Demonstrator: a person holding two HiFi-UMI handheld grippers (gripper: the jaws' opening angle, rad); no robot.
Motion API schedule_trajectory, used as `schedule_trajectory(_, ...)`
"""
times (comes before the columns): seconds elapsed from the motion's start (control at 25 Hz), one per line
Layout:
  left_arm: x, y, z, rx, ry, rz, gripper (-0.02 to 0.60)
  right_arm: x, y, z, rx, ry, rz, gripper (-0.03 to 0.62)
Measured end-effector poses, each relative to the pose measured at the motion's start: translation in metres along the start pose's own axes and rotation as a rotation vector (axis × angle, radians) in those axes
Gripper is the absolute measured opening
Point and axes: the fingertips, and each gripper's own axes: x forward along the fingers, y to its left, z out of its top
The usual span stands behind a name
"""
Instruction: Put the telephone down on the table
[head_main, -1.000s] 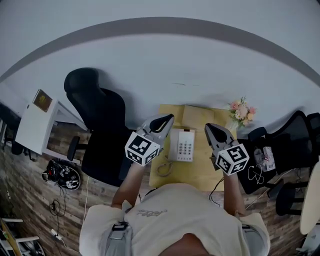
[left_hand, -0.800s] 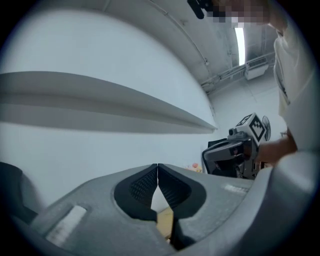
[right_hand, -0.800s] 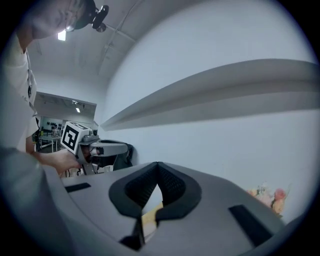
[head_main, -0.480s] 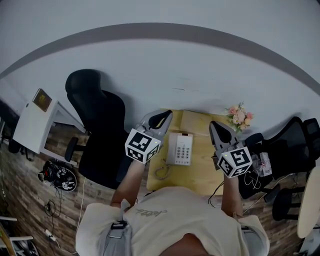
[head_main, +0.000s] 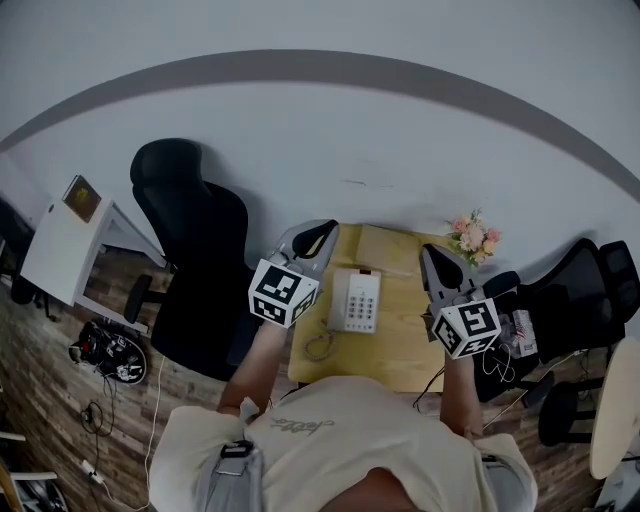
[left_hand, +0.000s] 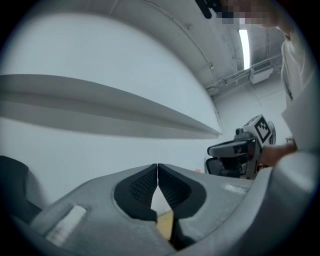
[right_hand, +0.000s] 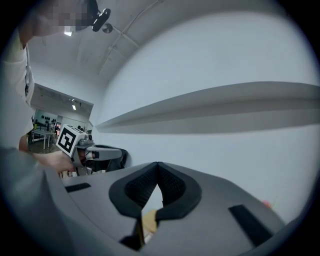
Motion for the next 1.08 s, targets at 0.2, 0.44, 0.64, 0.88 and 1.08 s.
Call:
schedule_trajectory(0.2,0.003,-0.008,0.004,-0.010,-0.021,-0.022,0.018,-0.001,0.002,-0.002,0.002,0.005,0.022,0.002)
schedule_trajectory(0.44,-0.004,-0.012,-0.009,-0.032,-0.001,-0.022,0.018,-0.003,0.005,-0.006,0.000,0.012,0.028,0.002)
schedule_trajectory(0.64,-0.009,-0.010,-0.012,-0.033,0.004,-0.019,0.018,-0.004,0.001,-0.008,0.010,0.016,0.020,0.002)
schedule_trajectory(0.88,-0.011,-0.010,-0.016,-0.021,0.011,-0.024,0.018,0.000,0.000,-0.012,0.014,0.022,0.023,0.002)
schedule_trajectory(1.08,-0.016,-0.007,-0.016,-0.012,0.006,-0.013,0.018,0.002,0.002,-0.015,0.009,0.028,0.024,0.002)
